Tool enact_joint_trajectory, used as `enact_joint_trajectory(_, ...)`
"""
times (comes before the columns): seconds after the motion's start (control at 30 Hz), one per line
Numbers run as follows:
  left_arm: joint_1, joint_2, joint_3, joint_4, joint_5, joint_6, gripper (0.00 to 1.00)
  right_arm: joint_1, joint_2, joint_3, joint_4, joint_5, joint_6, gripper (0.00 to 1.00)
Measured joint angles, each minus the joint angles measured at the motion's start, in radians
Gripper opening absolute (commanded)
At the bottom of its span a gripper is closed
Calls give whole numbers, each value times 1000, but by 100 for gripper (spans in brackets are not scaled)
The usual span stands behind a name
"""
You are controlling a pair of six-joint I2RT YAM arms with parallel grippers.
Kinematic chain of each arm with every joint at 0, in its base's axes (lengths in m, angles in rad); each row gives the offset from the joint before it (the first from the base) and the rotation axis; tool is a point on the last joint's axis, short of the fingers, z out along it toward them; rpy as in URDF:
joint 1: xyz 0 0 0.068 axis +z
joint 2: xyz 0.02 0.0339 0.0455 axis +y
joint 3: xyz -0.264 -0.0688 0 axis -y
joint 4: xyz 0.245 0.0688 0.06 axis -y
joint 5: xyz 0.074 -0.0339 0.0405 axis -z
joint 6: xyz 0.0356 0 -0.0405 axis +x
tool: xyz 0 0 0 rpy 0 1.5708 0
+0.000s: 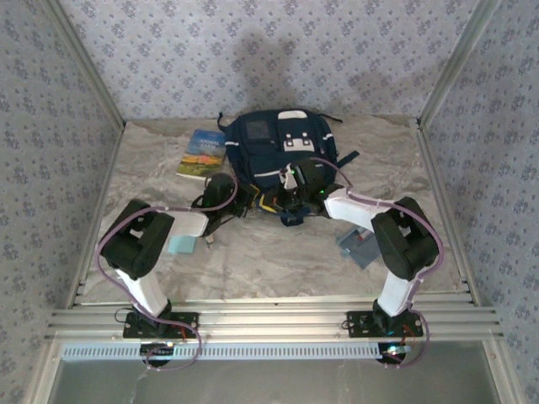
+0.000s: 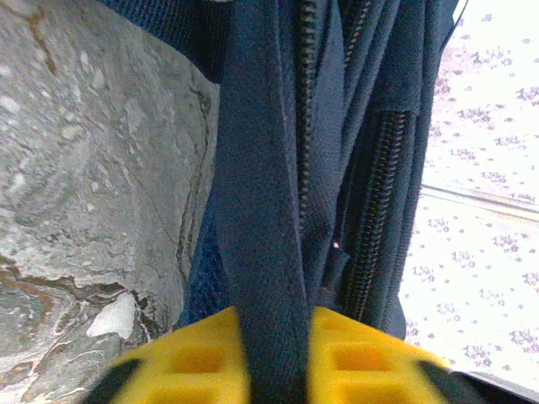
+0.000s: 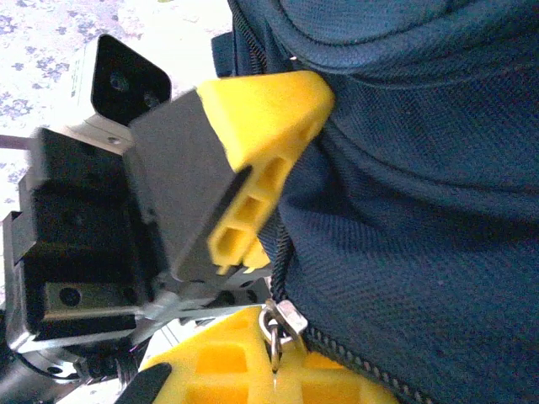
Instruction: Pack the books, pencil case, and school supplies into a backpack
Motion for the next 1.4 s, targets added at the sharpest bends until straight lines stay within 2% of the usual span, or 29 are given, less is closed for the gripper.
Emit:
enact_joint_trajectory(0.1, 2, 10, 0, 11, 16, 0, 0, -6, -7, 0, -45, 5, -34, 0)
enact_joint_trajectory(0.23, 24, 10, 19, -27, 67, 56, 0, -58, -39, 27, -220, -2, -180, 0)
enact_joint_trajectory(0.47, 119, 10, 116, -206, 212, 234, 0, -247, -79, 77, -549, -42, -471, 0)
enact_joint_trajectory(0.57, 151, 10, 156, -303, 276, 327, 0, -296, -79, 90, -640, -33, -566, 0)
enact_joint_trajectory(0.77, 211, 10, 251, -482, 383, 497, 0, -378, -79, 110, -742, 35, -708, 0)
enact_joint_trajectory(0.9, 259, 10, 294, -559, 416, 564, 0, -389, -63, 146, -760, 72, -743, 0)
enact_joint_trajectory(0.93, 267, 10, 312, -587, 416, 584, 5, -387, -56, 155, -758, 72, -743, 0)
enact_joint_trajectory(0.97, 271, 10, 328, -607, 416, 598, 15, -380, -52, 157, -751, 68, -736, 0)
enact_joint_trajectory(1.0, 273, 10, 340, -620, 411, 612, 29, -373, -49, 157, -742, 64, -728, 0)
enact_joint_trajectory(1.03, 274, 10, 349, -628, 404, 618, 50, -358, -47, 154, -728, 54, -708, 0)
enact_joint_trajectory(1.07, 276, 10, 356, -632, 398, 631, 60, -343, -47, 149, -702, 37, -684, 0)
enact_joint_trajectory(1.2, 280, 10, 365, -646, 370, 639, 75, -272, -48, 96, -555, -17, -555, 0)
enact_joint_trajectory(1.3, 284, -2, 362, -663, 344, 656, 99, -197, -48, 28, -409, -37, -409, 0)
enact_joint_trajectory(1.4, 288, -66, 333, -693, 307, 666, 99, -146, -47, -3, -293, -47, -272, 0)
